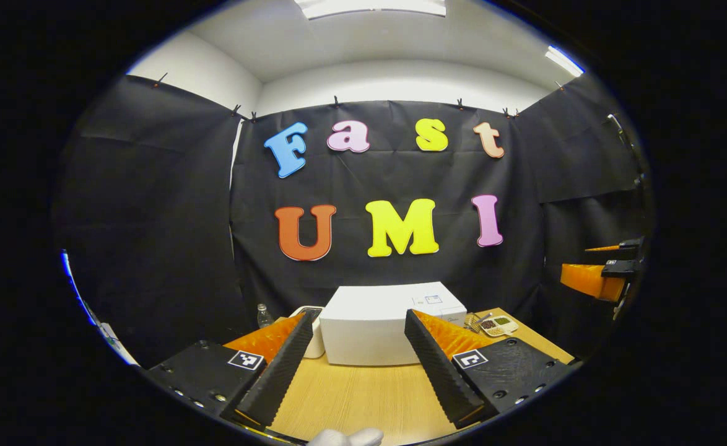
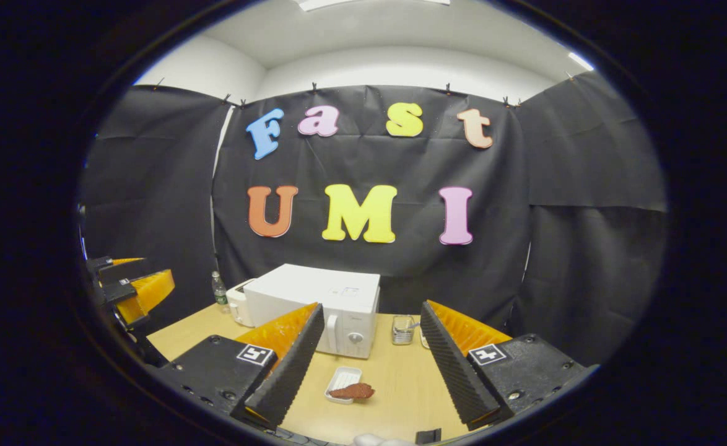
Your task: Open the microwave oven with the left hand, put the food in, and close the microwave oven.
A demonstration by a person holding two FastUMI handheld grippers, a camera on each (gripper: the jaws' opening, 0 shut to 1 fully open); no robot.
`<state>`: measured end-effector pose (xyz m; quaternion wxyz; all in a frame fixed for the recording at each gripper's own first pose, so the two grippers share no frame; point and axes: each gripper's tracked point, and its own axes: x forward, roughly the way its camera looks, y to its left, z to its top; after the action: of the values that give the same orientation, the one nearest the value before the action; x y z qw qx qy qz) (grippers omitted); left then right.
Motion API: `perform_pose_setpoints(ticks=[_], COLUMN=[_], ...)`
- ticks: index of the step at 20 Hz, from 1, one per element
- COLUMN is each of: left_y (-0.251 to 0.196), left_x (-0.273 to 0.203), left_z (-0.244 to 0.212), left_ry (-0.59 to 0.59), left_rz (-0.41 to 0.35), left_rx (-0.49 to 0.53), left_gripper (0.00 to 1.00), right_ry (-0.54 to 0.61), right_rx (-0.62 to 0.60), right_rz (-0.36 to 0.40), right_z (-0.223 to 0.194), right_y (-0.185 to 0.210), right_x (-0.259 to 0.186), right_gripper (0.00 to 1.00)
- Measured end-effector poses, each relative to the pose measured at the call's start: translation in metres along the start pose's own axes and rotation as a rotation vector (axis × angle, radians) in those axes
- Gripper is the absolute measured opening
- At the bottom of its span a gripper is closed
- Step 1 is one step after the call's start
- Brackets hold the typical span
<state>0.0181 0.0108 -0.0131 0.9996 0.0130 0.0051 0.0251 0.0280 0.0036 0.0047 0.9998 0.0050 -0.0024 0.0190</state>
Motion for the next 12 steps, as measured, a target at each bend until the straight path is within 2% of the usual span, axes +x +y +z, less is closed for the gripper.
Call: perform_pose_setpoints(ticks=[5, 12], left_y=[-0.037, -0.123], left_x=[0.040, 0.109], left_z=[-0.037, -0.111], left_ry=[0.010, 0.059], left_rz=[-0.052, -0.155], left_rx=[0.025, -0.045], left_gripper=[0.95, 0.95], right_ry=[0.005, 0.014], right_rx=[-0.006, -0.061], right_rz=[-0.014, -0.062], right_z=[0.003, 0.019], right_y=[-0.021, -0.073], right_x=[0.006, 0.023], right_gripper=[0.99, 1.00])
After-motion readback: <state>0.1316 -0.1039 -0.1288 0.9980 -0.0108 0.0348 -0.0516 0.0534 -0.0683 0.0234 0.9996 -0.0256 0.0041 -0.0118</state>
